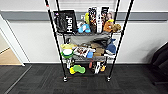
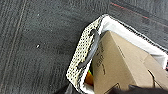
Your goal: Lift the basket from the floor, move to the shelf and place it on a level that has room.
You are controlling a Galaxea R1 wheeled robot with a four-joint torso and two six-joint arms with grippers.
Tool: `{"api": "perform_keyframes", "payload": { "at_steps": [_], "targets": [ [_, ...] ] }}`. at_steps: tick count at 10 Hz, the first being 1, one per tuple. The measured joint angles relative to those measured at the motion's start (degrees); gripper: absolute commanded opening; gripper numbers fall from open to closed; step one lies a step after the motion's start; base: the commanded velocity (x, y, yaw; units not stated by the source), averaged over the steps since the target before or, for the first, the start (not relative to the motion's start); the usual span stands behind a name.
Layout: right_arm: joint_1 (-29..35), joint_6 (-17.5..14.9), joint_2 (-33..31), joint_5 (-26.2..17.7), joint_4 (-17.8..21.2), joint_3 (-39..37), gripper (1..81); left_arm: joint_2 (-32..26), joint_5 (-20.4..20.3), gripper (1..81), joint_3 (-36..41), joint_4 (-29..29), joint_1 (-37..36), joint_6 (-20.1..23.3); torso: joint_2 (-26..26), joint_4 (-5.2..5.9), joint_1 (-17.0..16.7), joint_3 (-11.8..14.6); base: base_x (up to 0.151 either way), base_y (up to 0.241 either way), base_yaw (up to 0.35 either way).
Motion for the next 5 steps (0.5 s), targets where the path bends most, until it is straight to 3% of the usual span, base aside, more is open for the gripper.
{"api": "perform_keyframes", "payload": {
  "at_steps": [3,5],
  "targets": [
    [1.7,0.0,0.0,-2.3,0.0,0.0,81.1,0.1,0.1,81.1,-0.5,0.0,0.0,0.0,-5.7,-0.05,3.6,-0.1,0.0,0.0,0.0],
    [1.9,0.2,-0.1,-2.4,0.2,-0.1,81.1,0.3,0.2,81.1,-0.6,-0.1,-0.5,0.0,-8.5,-0.2,5.3,-1.9,0.0,0.0,0.0]
  ]
}}
